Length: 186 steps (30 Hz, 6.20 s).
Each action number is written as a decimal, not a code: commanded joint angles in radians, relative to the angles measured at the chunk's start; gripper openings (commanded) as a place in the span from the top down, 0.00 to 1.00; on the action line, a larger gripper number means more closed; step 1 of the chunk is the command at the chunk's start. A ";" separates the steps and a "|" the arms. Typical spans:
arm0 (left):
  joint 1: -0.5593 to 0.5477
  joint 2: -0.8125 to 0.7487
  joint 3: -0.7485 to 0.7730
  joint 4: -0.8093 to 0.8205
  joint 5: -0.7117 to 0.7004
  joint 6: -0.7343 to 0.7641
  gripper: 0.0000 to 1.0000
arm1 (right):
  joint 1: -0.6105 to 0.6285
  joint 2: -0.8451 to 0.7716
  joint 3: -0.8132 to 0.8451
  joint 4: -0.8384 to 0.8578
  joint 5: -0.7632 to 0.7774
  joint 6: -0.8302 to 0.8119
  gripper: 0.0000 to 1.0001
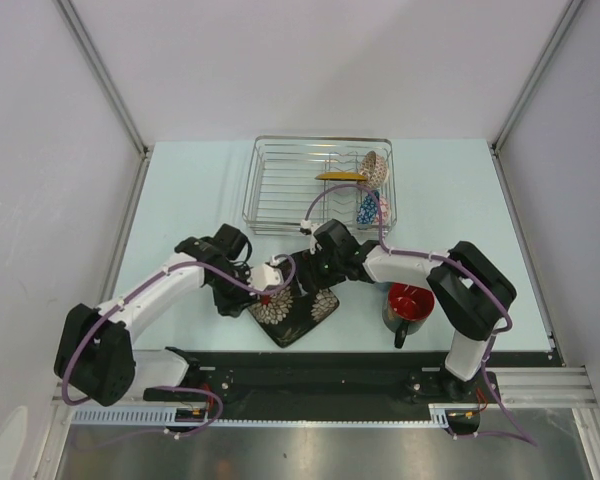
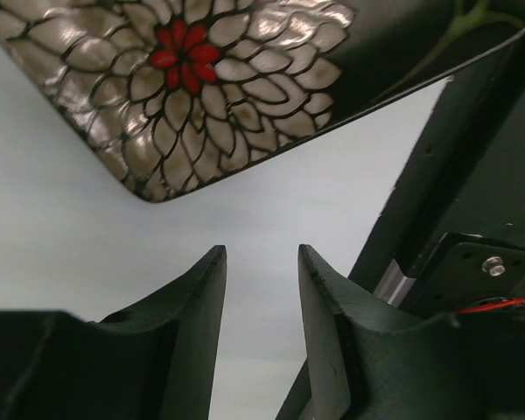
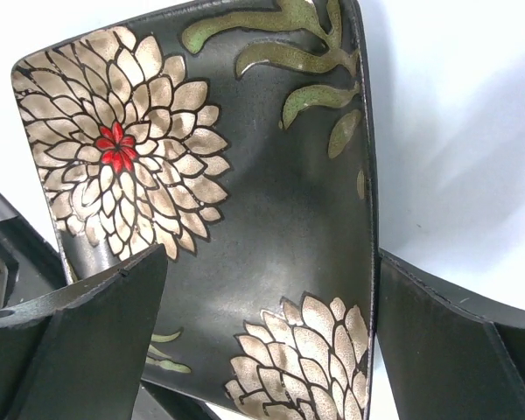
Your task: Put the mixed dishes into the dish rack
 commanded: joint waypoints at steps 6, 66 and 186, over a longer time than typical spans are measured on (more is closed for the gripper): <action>-0.100 -0.013 -0.004 -0.097 0.029 -0.042 0.57 | 0.020 0.082 -0.033 -0.172 -0.029 -0.030 0.02; -0.128 0.353 0.139 0.432 -0.003 -0.386 0.60 | -0.099 0.135 -0.231 0.239 -0.556 0.016 0.76; 0.562 0.043 0.263 0.299 0.324 -0.380 0.41 | -0.179 0.108 0.478 -0.126 0.707 -1.442 1.00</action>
